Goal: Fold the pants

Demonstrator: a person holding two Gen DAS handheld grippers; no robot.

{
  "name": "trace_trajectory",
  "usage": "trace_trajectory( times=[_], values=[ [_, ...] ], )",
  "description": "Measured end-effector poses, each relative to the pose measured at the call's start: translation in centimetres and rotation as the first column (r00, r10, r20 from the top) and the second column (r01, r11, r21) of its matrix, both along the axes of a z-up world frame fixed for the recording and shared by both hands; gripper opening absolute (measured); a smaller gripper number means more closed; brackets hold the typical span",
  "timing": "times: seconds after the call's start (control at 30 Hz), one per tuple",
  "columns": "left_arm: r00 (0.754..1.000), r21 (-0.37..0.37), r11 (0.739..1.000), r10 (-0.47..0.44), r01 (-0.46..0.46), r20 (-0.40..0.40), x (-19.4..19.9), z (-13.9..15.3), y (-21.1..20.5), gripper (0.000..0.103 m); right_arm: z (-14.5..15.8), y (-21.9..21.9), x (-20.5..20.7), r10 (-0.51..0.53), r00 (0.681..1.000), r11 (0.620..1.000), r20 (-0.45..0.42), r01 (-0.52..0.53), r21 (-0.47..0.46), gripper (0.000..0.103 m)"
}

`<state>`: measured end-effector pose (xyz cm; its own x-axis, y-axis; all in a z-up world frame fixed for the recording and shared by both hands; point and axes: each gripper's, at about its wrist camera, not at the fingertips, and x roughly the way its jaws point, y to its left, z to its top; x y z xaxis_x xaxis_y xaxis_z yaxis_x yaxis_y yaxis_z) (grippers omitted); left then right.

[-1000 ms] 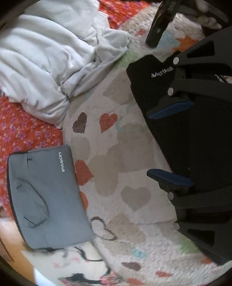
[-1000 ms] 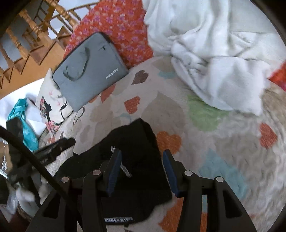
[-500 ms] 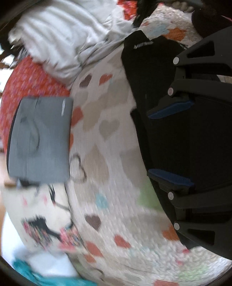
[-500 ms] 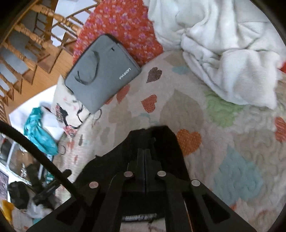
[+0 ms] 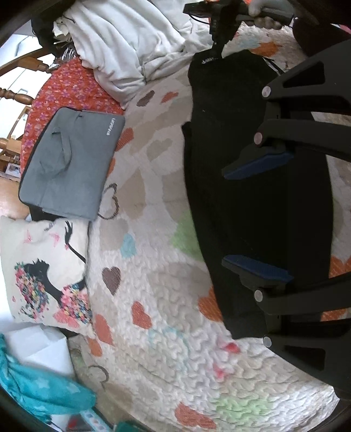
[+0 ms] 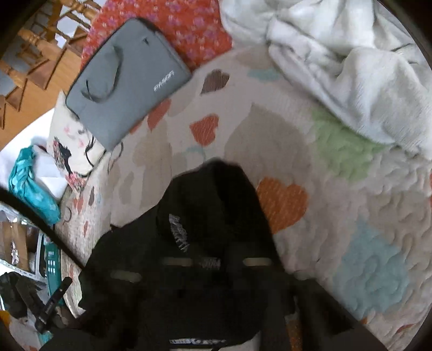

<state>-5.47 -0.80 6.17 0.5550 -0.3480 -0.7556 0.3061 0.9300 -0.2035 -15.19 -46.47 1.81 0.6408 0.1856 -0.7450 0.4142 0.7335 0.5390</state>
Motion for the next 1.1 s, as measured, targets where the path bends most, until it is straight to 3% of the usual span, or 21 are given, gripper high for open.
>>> trace_trajectory(
  times=[0.2, 0.27, 0.37, 0.47, 0.53, 0.57, 0.6, 0.7, 0.77, 0.83, 0.93, 1.03, 1.1],
  values=[
    [0.999, -0.031, 0.999, 0.027, -0.027, -0.027, 1.0, -0.5, 2.0, 0.057, 3.7, 0.5, -3.7, -0.021, 0.996, 0.987, 0.084, 0.007, 0.160, 0.008],
    [0.999, -0.051, 0.998, 0.027, -0.029, -0.029, 1.3, -0.5, 2.5, 0.057, 4.5, 0.4, -5.2, -0.031, 0.996, 0.985, 0.085, 0.016, 0.171, 0.008],
    [0.999, -0.052, 0.998, 0.023, -0.025, -0.034, 1.5, -0.9, 3.0, 0.058, 3.8, -0.5, -7.0, -0.069, 0.997, 0.990, 0.016, 0.067, 0.127, 0.008],
    [0.998, -0.057, 0.998, 0.017, -0.021, -0.060, 1.6, -1.8, 3.3, 0.058, 0.7, -2.1, -7.8, -0.131, 0.986, 0.984, -0.104, 0.142, 0.108, 0.008],
    [0.997, -0.051, 0.999, 0.014, -0.018, -0.079, 1.5, -2.6, 3.4, 0.058, -1.5, -2.0, -6.9, -0.118, 0.976, 0.988, -0.183, 0.133, 0.075, 0.012],
    [0.996, -0.041, 0.999, 0.014, -0.017, -0.086, 1.5, -3.0, 3.4, 0.058, -2.1, -1.7, -6.4, -0.110, 0.972, 0.992, -0.210, 0.122, 0.044, 0.019],
    [0.995, -0.018, 1.000, 0.017, -0.018, -0.095, 1.6, -3.5, 3.4, 0.058, -2.0, -1.1, -6.0, -0.125, 0.964, 0.992, -0.236, 0.121, -0.032, 0.023],
    [0.993, 0.026, 1.000, 0.010, -0.007, -0.116, 1.5, -4.7, 3.4, 0.058, 0.7, 0.3, -5.8, -0.201, 0.951, 0.962, -0.234, 0.147, -0.229, 0.027],
    [0.993, 0.038, 0.999, -0.006, 0.010, -0.114, 1.3, -5.2, 3.4, 0.058, 3.4, 1.7, -6.1, -0.213, 0.966, 0.935, -0.149, 0.158, -0.317, 0.039],
    [0.995, 0.051, 0.998, -0.016, 0.021, -0.101, 1.0, -5.5, 3.2, 0.058, 5.5, 3.6, -6.2, -0.115, 0.992, 0.957, -0.053, 0.096, -0.275, 0.053],
    [0.996, 0.055, 0.998, -0.026, 0.031, -0.083, 0.7, -5.8, 3.0, 0.061, 5.3, 6.9, -5.8, 0.087, 0.996, 0.986, 0.009, -0.085, -0.144, 0.055],
    [0.997, 0.035, 0.999, -0.037, 0.040, -0.069, 0.5, -5.8, 3.1, 0.062, 3.9, 12.1, -4.3, 0.289, 0.957, 0.943, -0.012, -0.287, -0.168, 0.055],
    [0.996, -0.025, 0.999, -0.048, 0.046, -0.076, 0.5, -5.5, 3.6, 0.062, 3.0, 16.1, -3.0, 0.409, 0.910, 0.870, -0.067, -0.411, -0.272, 0.055]
  ],
)
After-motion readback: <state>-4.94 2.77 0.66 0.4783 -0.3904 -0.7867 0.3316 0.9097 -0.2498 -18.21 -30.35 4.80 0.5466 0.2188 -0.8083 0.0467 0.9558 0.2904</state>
